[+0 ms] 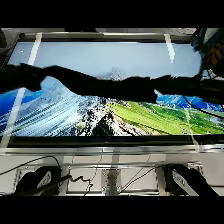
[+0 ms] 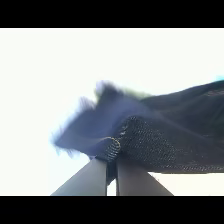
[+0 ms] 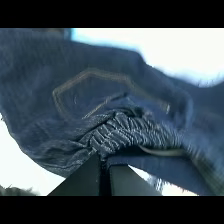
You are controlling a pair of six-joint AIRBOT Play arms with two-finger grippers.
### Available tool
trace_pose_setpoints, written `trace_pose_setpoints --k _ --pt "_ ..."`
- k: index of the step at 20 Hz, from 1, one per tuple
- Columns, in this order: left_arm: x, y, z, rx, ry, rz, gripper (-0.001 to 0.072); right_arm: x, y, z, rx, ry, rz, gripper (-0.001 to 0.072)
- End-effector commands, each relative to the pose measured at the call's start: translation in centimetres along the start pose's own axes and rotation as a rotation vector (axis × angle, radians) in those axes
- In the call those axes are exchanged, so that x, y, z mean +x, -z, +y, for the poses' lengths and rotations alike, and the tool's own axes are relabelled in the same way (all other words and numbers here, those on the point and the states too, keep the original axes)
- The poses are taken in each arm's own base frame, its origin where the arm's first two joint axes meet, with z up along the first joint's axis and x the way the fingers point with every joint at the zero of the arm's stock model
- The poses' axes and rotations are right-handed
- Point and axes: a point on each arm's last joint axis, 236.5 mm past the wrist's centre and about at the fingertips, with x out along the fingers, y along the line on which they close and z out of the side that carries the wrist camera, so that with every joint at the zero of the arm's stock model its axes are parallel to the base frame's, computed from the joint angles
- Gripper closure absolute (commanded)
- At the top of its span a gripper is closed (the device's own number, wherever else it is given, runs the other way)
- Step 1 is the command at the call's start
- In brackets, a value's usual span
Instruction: Fold the clothes and pants, and hang the long-sleeved shirts on hangers.
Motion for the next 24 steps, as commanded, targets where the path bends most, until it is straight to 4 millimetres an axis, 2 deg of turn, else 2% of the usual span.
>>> trace_pose_setpoints --k 1,4,6,8,9,10,12,14,17,19,20,22,24 --pt "-8.6 -6.6 -3.6 0.136 -0.097 -0.281 0.0694 -5.5 -5.0 8.6 -0.216 0.004 -0.185 0.0670" --pt "-15.0 -9.2 -6.7 0.212 -0.157 -0.474 0.0694 -8.5 -5.4 14.0 -0.172 -0.049 -0.263 0.0670" --pt "-18.1 -10.1 -8.1 0.248 -0.193 -0.567 0.0694 -9.6 -5.0 15.9 -0.131 -0.066 -0.285 0.0670" --pt "-18.7 -10.0 -8.4 0.244 -0.199 -0.575 0.0695 -10.0 -4.8 16.2 -0.077 -0.065 -0.288 0.0670" --pt "-17.7 -9.3 -8.1 0.196 -0.174 -0.539 0.0696 -9.8 -4.8 15.8 -0.055 -0.061 -0.286 0.0670" --pt "-15.9 -8.0 -7.5 0.138 -0.143 -0.473 0.0696 -9.5 -4.7 14.7 -0.020 -0.042 -0.283 0.0671" --pt "-10.4 -3.6 -5.8 0.000 -0.069 -0.265 0.0696 -7.7 -3.7 9.7 0.076 0.055 -0.242 0.0671" --pt "-4.5 1.6 -4.1 -0.128 0.013 -0.062 0.0695 -5.4 -1.3 2.4 0.205 0.191 -0.184 0.0670" --pt "5.3 8.7 -3.4 -0.306 0.187 0.101 0.0695 -2.0 2.3 -8.8 0.408 0.348 -0.205 0.0670" --pt "10.9 10.5 -2.6 -0.358 0.211 0.099 0.0696 -1.2 3.1 -16.1 0.514 0.469 -0.324 0.0670" --pt "13.2 10.6 -2.3 -0.378 0.205 0.087 0.0696 -1.2 3.1 -18.6 0.539 0.513 -0.366 0.0670" --pt "16.8 11.0 -3.3 -0.451 0.221 0.081 0.0696 -0.7 3.0 -21.4 0.569 0.555 -0.391 0.0670" --pt "18.7 12.5 -7.4 -0.485 0.313 0.146 0.0696 -0.3 3.3 -22.7 0.542 0.590 -0.360 0.0670"
